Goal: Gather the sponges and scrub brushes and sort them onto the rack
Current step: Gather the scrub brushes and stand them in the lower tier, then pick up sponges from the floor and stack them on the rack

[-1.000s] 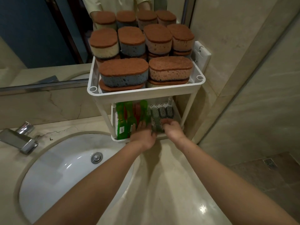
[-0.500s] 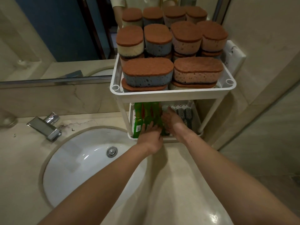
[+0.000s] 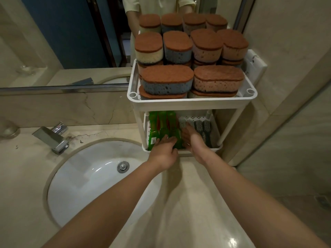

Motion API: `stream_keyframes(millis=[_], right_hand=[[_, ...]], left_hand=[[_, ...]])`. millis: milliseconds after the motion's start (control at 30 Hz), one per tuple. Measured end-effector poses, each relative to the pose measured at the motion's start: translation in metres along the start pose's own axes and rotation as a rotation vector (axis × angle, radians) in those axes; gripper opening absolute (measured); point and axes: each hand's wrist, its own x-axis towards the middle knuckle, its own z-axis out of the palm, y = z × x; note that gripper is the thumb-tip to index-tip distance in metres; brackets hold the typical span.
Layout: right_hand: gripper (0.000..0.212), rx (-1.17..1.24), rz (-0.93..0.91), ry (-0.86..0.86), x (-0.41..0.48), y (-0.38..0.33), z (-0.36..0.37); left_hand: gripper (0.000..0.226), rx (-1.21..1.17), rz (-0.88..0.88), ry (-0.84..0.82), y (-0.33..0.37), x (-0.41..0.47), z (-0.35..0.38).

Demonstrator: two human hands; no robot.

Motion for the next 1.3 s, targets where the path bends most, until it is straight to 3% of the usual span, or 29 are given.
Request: stream_keyframes(millis=[133,200,367,867,1300], right_hand=[[0.017,-0.069,-0.187,0.249,-0.016,0.006,0.011],[0.02,-0.061,-0.263,0.238,-0.027,0.011,0.02],[0.022,-0.132,-0.301,0.133,-0.054,0.029,0.062],[0.023,-0.434,-0.149,-0.502,-0.164,0.137,0.277],[0.025,-0.676,-0.012,-1.037,-0.349,0.301,0.418]], left_hand=[[0.033,-0.289,-0.049,0.212,-0.005,-0.023,0.001],[0.031,-0.383,-0.064,0.3,-0.007,-0.038,-0.001],[0.051,-0.536,-0.181,0.47,-0.028,-0.084,-0.006],[0.043,-0.506,-0.712,0.848,-0.167,-0.32,-0.025],[0.049,-0.504,-1.196,1.108,-0.229,-0.625,0.057]])
